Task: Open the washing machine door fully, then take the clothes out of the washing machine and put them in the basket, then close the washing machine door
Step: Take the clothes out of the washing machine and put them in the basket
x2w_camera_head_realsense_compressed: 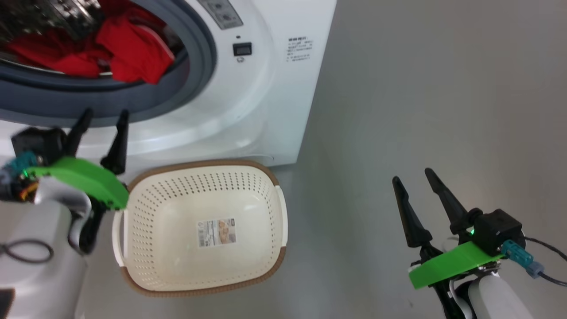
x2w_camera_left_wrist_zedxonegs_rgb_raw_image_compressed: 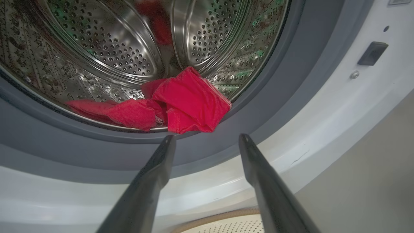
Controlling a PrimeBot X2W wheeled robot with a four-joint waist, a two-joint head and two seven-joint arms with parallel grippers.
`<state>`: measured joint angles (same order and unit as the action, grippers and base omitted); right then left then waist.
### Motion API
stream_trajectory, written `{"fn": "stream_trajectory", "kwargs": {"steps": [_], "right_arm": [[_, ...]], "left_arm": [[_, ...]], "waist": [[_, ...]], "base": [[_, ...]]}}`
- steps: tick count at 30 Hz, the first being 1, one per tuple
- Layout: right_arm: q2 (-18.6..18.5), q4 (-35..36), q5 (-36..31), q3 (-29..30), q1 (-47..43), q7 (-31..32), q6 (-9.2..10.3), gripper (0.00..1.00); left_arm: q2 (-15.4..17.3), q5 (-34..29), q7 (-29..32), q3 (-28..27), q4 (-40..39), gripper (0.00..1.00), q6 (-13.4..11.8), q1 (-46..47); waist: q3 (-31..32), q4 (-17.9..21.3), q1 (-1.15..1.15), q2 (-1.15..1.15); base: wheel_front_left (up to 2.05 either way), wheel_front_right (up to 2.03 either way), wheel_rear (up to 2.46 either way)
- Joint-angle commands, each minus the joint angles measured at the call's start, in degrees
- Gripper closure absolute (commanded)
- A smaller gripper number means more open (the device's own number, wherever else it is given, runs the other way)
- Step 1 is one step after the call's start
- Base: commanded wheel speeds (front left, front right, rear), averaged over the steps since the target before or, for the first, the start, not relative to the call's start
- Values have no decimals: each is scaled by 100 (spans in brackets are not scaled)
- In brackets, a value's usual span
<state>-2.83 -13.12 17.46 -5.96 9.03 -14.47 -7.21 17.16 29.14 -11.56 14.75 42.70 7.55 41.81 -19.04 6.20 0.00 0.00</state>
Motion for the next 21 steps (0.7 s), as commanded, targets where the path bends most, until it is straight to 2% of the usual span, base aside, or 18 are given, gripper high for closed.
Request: {"fn": "stream_trajectory", "kwargs": {"steps": [1, 11, 21], "right_arm": [[-6, 163, 41, -139, 149, -52, -28, 0], [-5, 298, 178, -285, 484, -52, -28, 0], [-5, 396, 326, -509, 604, -52, -28, 0]], "left_arm": [[282, 80, 35, -83, 62, 0, -7, 334], [435, 328, 212, 481, 1279, 0, -7, 1898], [678, 446, 150, 955, 2031, 0, -7, 2747]], "waist": [[-357, 174, 0, 0], [-983, 327, 0, 0], [-1367, 588, 0, 0]], "base": [[0, 0, 0], [0, 0, 0], [0, 0, 0]]}}
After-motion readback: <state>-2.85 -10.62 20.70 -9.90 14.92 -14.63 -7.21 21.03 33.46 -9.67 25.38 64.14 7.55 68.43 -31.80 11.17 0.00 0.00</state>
